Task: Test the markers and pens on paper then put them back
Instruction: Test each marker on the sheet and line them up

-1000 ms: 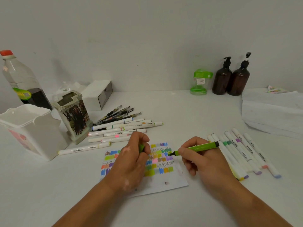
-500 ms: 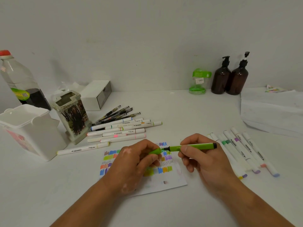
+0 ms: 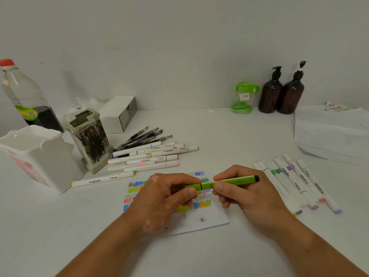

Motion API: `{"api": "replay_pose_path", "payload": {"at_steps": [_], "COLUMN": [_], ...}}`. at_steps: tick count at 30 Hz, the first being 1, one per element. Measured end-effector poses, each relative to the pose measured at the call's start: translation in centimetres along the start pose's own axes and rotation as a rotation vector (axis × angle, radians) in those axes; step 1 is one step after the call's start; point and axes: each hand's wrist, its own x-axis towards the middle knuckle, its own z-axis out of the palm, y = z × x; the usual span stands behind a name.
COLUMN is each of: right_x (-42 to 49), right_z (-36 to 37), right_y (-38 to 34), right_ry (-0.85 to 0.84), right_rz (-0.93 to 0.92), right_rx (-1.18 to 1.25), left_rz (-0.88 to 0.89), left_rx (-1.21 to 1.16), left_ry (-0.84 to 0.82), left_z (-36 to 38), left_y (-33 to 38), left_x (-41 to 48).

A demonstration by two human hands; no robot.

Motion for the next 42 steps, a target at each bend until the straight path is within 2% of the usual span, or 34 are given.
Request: {"api": "replay_pose_path", "payload": {"at_steps": [7,12,17,19,23,27,30,34,39,42], "right_x": [-0.2,0.0,-0.2,-0.1,0.6,0.8,0.8,0.9,0.7,0.6], "right_z": [0.1,-1.0,-0.4,-0.3,-1.9,-3.0,-3.0,-2.4,-1.1,-0.6], "right_y": [-0.4,0.0,1.2,1.5,1.5,1.5,1.8,1.6,1.8,2.0], "right_ry": [-0.013,-0.116,-0.156,-0.1,0.264,0.295,0.312,0.338,0.236,0.192], "right_rz": [-0.05,-0.017,0.017,-0.013,-0.045,0.096,0.086,0.002,-0.057,-0.083], "right_rx": [-0.077,-0.156,-0.604,-0.72,-0.955,-1.193,-1.216,-1.131,-1.048,-1.032], "left_rz": [-0.041,0.01,0.092,0.123,0.081,0.08,0.085,0.077,-0.258,-0.347], "left_rx": [-0.038,0.165,0.234,0.238,0.296,0.408,0.496,0.79,0.997,1.057], "left_ry": [0.005,0.107,0.092,0.123,0.24,0.271,0.276,0.348,0.437,0.41], "left_z": [-0.1,-0.7,0.2,0.6,-0.2,-0.7,-1.6,-5.0,-10.5,-12.2], "left_y": [-0.3,-1.0,-1.0,-1.0,-1.6,-1.8,-1.7,-2.4,-4.7,-5.8], "left_x": [0.1,0.5,0.3,0.5,0.7,0.5,0.1,-0.5,-1.7,-2.8]}}
